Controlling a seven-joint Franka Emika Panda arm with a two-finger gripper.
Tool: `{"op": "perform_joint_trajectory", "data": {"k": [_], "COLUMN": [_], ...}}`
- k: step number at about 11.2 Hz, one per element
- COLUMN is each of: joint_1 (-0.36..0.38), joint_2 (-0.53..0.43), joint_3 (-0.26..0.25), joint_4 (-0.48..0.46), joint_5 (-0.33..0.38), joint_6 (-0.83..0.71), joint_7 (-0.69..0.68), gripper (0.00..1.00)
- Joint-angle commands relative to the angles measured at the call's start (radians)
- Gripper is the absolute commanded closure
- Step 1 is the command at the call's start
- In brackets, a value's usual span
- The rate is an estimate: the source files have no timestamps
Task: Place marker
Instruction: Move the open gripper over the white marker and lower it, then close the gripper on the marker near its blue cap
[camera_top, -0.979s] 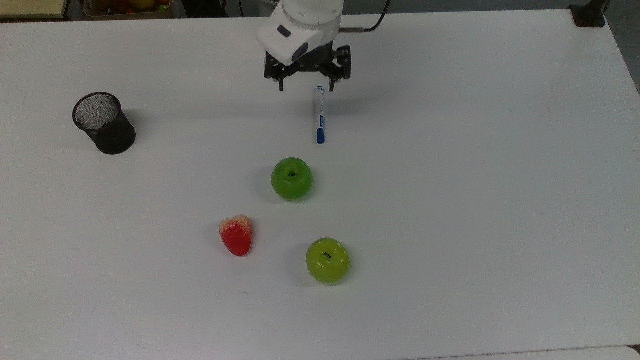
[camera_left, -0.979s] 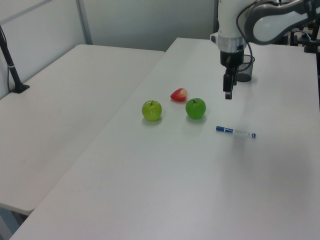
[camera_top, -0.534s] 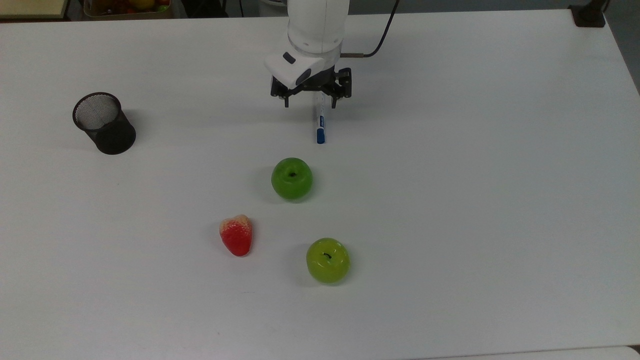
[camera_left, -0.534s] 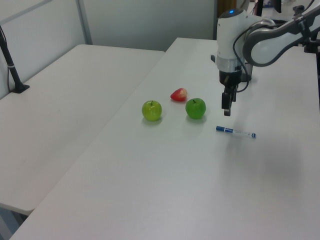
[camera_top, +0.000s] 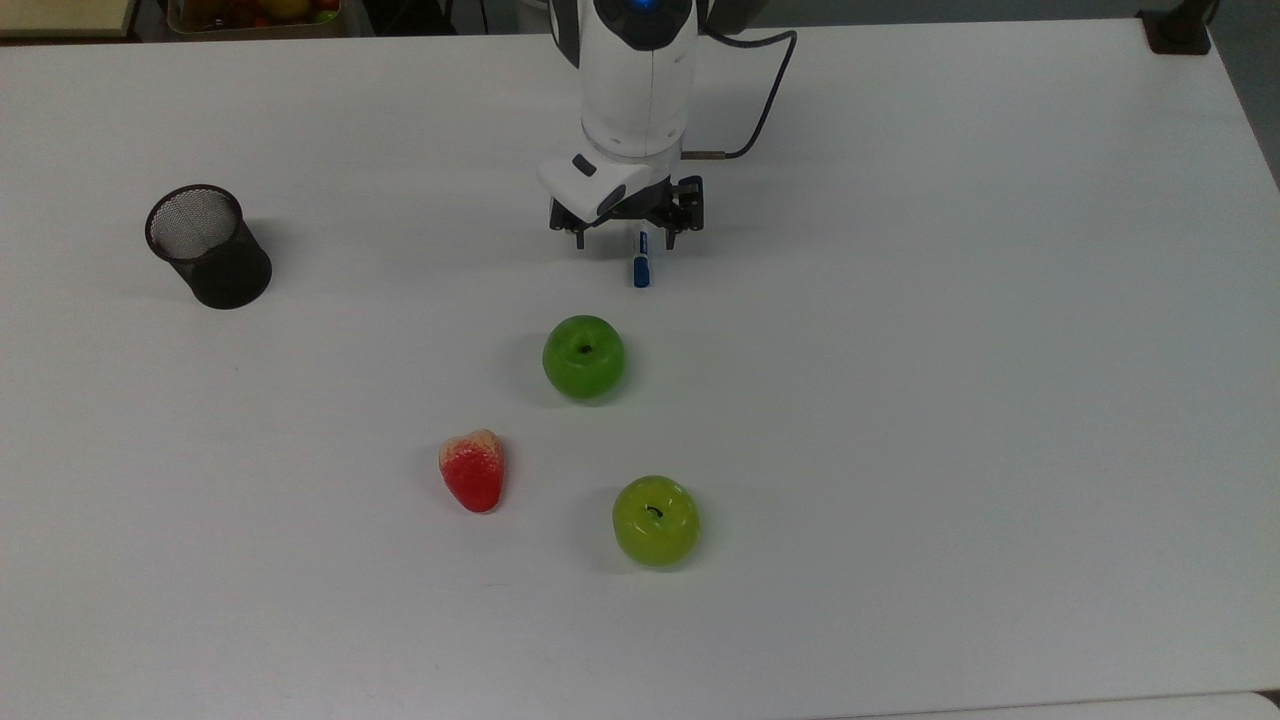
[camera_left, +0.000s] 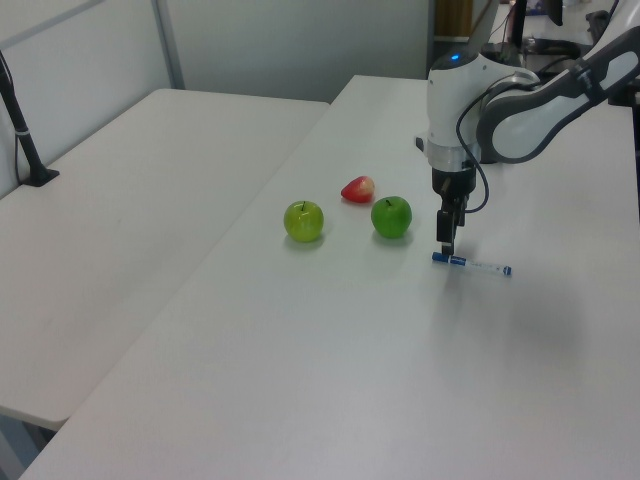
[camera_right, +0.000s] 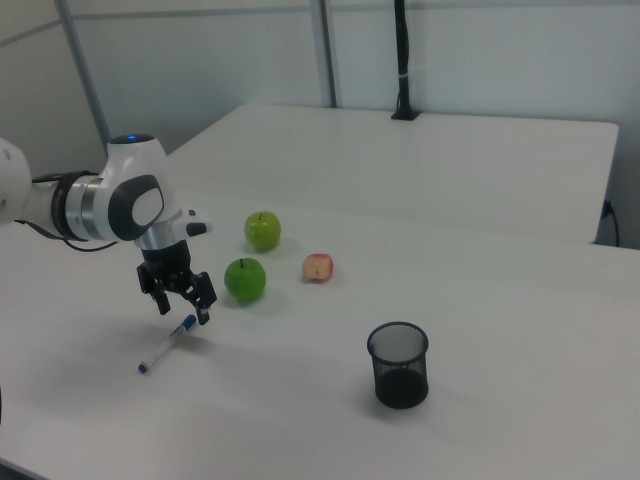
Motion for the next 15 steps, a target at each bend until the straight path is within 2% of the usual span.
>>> {"op": "perform_joint_trajectory", "data": {"k": [1,8,9,15], "joint_1": [0.008,0.008,0.008,0.010], "joint_2": [0.015,0.047,0.055,0.057], "joint_3": [-0.002,-0.004,-0.004,-0.004], "joint_4": [-0.013,-0.010,-0.009,-0.010], "joint_5": [-0.008,-0.009,-0.008,-0.008], "joint_6": [0.053,0.087,0.087,0.107], "joint_7": [0.026,0.038,0.038,0.041], "gripper": [0.00,0.06,0.10,0.71]}}
